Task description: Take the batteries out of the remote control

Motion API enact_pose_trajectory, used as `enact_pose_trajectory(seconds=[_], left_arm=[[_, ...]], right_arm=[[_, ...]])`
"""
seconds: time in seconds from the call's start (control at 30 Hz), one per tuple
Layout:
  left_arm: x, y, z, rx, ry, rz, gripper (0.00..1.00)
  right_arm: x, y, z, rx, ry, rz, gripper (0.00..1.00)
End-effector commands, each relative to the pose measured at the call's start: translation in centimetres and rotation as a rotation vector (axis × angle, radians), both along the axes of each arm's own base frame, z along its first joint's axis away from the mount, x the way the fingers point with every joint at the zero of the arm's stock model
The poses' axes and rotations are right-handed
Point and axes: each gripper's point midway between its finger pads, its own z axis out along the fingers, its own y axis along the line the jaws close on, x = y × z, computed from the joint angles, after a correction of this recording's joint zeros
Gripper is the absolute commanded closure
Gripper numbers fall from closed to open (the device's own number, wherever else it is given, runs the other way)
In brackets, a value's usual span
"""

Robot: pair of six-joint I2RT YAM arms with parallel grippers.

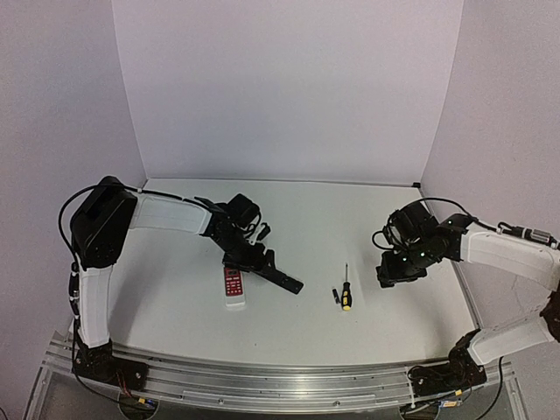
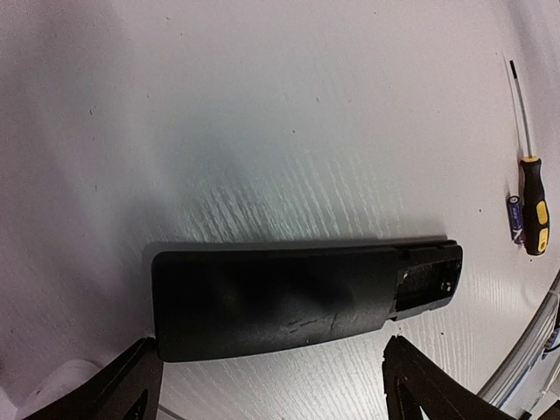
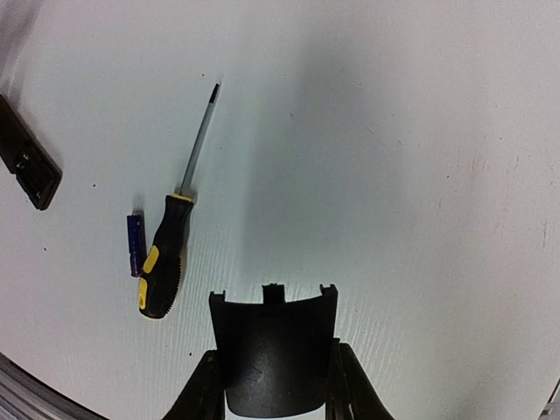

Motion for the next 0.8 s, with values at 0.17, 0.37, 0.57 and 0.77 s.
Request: enact_pose_trajectory(seconds=[0.17,0.37,0.57,0.77], left_arm=[[-1.3,-2.1,2.0,-0.111,-0.012,-0.001,0.19],[-2.3,-2.8,2.3,-0.130,0.000,-0.007,0.21],[-2.1,-2.4,2.8,-0.117,-0.026,0.024,0.21],[-0.5,-0.7,4.1,-0.046,-0.093,0.144,0.21]], right_arm=[[0.0,1.6,0.9,0.003,-0.013,0.089,0.89],[-0.2,2.4,0.9,0.006,-0.010,0.149,0.90],[-0.6,4.6,1.0,0.042,0.001,0.303,0.90],[-1.5,8.5,1.8,0.134,0.014,0.586,0.90]])
